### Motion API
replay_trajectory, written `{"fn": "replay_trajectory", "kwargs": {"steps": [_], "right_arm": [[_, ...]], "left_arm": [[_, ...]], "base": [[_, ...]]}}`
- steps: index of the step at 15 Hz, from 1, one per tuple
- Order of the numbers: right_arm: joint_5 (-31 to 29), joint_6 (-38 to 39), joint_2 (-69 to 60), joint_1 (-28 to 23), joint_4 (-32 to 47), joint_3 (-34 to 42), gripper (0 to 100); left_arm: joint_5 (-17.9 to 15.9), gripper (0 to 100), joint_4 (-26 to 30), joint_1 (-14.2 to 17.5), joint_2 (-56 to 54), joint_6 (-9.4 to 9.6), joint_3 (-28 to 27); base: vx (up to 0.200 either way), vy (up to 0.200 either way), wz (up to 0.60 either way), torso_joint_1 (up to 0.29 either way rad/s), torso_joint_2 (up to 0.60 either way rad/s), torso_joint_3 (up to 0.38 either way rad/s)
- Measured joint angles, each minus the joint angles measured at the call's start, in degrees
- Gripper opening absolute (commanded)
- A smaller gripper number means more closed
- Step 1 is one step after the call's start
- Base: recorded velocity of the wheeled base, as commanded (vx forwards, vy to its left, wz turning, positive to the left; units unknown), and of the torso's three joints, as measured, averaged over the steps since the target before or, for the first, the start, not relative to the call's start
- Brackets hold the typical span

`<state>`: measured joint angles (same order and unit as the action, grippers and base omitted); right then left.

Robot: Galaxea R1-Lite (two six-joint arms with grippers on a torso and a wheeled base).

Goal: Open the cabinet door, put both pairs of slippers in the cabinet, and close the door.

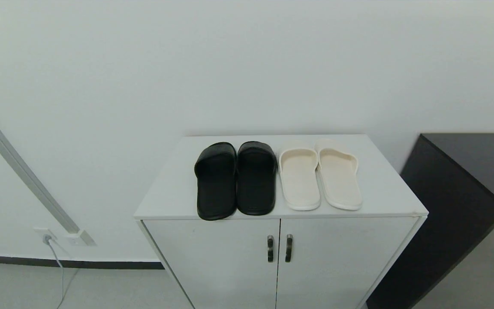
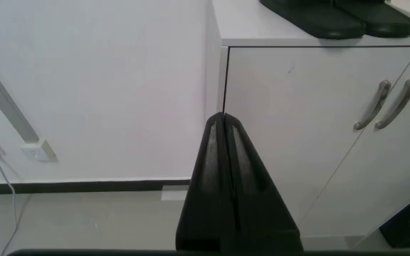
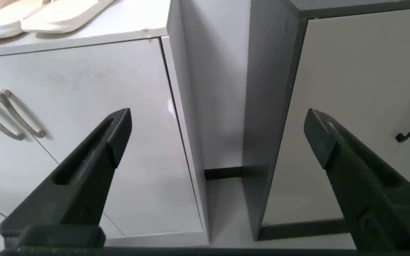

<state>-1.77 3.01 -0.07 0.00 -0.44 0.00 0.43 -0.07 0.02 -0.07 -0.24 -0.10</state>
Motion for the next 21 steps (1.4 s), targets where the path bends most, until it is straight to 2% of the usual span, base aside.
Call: {"fn": "replay_trajectory", "kwargs": {"steps": [5,9,16,18,21], "right_arm": [[0.1,-0.4,0.0,0.0,0.0,0.0,100],[3.2,-4.3,0.0,0.0,0.3,0.0,100],[3.2,-4.1,0.1,0.0,-0.2,-0.6,100],[3.7,-1.6,1.6,0.5,1.9,-6.2,100],[6.7,1.1,10.6,1.9,4.7,-16.4,100]], "left_arm": [[0.0,0,0.0,0.0,0.0,0.02,0.0],[0.0,0,0.0,0.0,0.0,0.02,0.0],[-0.1,0,0.0,0.0,0.0,0.17,0.0],[-0.1,0,0.0,0.0,0.0,0.34,0.0],[-0.1,0,0.0,0.0,0.0,0.11,0.0]], "base": [[0.0,0.0,0.0,0.0,0.0,0.0],[0.0,0.0,0.0,0.0,0.0,0.0],[0.0,0.0,0.0,0.0,0.0,0.0],[0.0,0.0,0.0,0.0,0.0,0.0],[0.0,0.0,0.0,0.0,0.0,0.0]]}}
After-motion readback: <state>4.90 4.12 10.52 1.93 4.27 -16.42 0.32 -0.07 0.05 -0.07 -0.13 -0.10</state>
